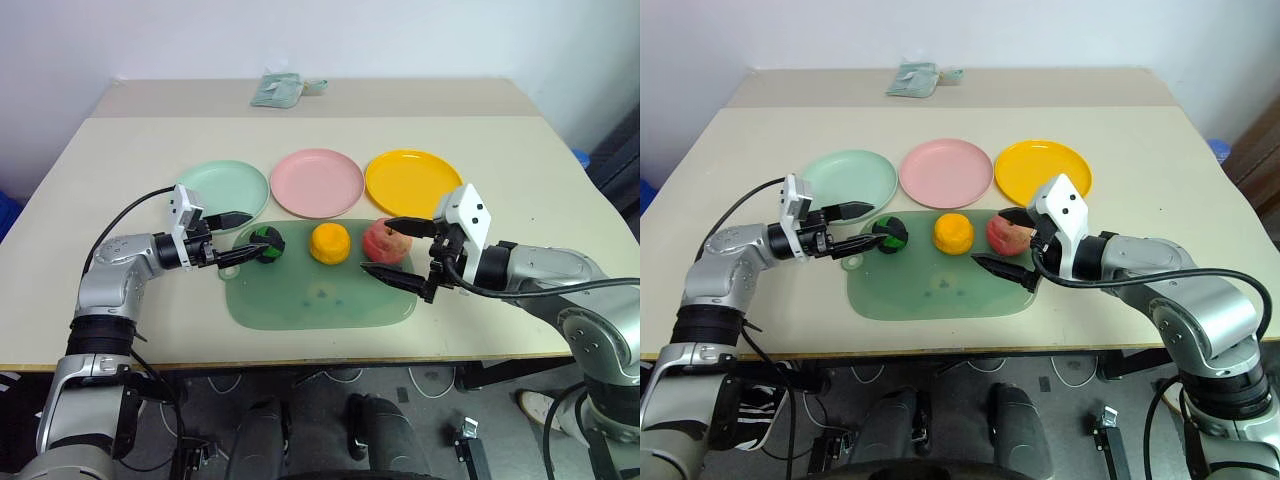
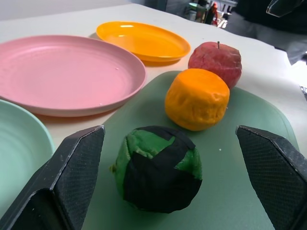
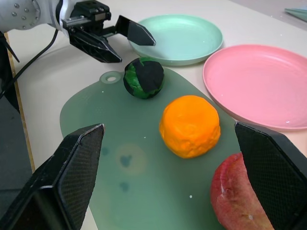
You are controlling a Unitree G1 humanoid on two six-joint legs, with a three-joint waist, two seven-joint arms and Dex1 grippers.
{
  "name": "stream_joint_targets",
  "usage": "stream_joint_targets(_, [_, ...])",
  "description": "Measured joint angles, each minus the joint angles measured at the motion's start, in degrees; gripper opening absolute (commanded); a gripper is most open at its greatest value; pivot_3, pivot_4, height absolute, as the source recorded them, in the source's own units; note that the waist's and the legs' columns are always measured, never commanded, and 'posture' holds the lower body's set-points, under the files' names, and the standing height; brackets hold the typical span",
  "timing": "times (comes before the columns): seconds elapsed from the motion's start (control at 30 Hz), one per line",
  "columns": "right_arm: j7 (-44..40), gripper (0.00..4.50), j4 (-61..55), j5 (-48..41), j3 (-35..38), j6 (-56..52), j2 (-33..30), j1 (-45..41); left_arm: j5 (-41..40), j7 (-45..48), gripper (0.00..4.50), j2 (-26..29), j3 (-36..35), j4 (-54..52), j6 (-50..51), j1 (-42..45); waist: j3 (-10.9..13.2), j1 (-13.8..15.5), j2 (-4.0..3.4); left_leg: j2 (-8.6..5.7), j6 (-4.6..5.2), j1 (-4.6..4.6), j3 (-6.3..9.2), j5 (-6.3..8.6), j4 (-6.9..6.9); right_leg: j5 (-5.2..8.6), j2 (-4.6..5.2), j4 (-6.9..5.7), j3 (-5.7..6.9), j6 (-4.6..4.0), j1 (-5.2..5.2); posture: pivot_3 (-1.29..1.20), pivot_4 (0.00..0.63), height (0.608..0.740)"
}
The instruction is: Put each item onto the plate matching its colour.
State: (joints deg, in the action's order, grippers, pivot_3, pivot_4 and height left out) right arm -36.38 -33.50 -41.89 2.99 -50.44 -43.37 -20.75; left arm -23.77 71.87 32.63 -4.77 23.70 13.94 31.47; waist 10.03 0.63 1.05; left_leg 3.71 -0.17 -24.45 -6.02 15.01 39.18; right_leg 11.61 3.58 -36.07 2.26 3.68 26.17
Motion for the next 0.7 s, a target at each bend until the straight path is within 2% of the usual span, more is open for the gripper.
stream_joint_targets(0.27, [0.0, 4.41, 0.0, 0.1, 0.0, 0.1, 0.0, -0.1, 1.9, -2.0, 4.50, -3.0, 1.4, 2.0, -2.4, 0.3, 0.0, 0.0, 0.00, 0.00, 0.00, 0.00, 0.01, 0.00, 0.00, 0.00, 0.00, 0.00, 0.00, 0.00, 0.00, 0.00, 0.150, 0.740])
stream_joint_targets(0.7, [0.0, 4.41, 0.1, 0.7, 0.0, 0.2, 0.0, -0.5, 4.1, -3.1, 4.50, -3.5, 2.3, 3.2, -4.4, 0.5, 0.0, 0.0, 0.00, 0.00, 0.00, 0.00, 0.01, 0.00, 0.00, 0.00, 0.00, 0.00, 0.00, 0.00, 0.00, 0.00, 0.150, 0.740])
